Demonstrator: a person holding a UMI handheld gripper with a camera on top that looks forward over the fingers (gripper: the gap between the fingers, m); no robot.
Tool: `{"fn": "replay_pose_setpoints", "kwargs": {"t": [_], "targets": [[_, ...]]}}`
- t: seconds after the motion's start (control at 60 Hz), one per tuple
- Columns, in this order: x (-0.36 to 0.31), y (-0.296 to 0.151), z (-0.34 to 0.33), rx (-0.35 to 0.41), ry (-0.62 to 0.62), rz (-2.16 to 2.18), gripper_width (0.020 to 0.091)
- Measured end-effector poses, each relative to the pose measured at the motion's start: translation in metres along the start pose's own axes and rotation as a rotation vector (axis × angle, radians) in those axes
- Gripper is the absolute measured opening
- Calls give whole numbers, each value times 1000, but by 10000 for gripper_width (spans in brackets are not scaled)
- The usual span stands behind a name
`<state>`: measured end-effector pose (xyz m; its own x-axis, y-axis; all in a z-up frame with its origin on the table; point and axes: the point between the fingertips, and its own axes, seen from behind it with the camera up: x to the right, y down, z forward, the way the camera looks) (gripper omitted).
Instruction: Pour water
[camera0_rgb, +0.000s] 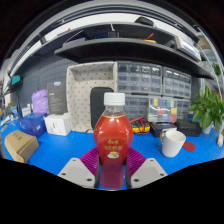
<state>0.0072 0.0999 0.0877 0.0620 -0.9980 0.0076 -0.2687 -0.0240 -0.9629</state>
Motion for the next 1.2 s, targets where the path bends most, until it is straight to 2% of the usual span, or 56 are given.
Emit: {"fn": "replay_pose_setpoints", "kwargs": {"t": [0.05, 0.083, 0.1, 0.2, 0.3, 0.583, 0.783, 1.033, 1.2], "targets": [[-1, -1, -1, 19, -6, -3, 321], [-1, -1, -2, 29, -10, -17, 329], [-1, 1, -1, 38, -15, -19, 285], [0, -1, -2, 56, -19, -3, 284], [1, -1, 1, 39, -26, 26, 282], [11, -26, 30, -88, -106, 522, 284], [46, -71, 55, -55, -162, 1108, 284], [95, -94, 73, -20, -194, 1662, 285], [104, -92, 75, -72, -210, 1907, 284]]}}
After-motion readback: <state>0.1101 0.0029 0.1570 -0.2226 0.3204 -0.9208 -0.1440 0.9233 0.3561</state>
